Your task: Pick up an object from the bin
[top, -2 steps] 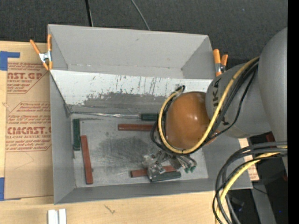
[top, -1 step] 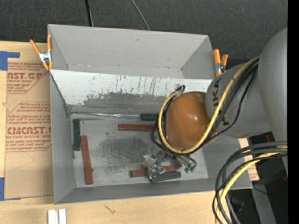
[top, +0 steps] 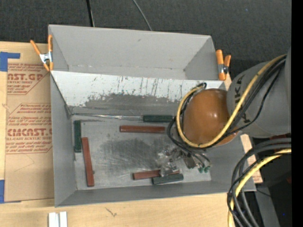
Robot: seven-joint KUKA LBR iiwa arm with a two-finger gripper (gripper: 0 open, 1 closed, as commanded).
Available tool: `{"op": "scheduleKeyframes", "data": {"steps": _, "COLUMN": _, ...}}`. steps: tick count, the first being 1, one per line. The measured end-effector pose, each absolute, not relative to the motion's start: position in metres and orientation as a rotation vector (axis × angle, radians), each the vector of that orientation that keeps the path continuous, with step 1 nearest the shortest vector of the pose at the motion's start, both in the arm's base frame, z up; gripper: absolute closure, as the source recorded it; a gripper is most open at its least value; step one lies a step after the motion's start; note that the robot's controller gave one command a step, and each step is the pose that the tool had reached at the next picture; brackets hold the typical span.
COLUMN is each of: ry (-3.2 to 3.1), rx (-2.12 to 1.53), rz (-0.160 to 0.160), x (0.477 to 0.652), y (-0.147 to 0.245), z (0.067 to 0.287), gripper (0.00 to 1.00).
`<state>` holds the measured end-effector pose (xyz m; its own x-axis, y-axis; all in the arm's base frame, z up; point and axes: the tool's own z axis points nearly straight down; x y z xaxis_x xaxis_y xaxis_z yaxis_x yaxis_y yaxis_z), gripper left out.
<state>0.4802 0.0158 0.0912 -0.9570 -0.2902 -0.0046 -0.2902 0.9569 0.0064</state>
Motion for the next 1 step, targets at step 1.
{"op": "scheduleKeyframes", "data": {"steps": 1, "ry": 3.108, "rx": -0.487, "rz": 0.002, "x": 0.4848, "y": 0.0114, "z": 0.1668, "gripper": 1.00}}
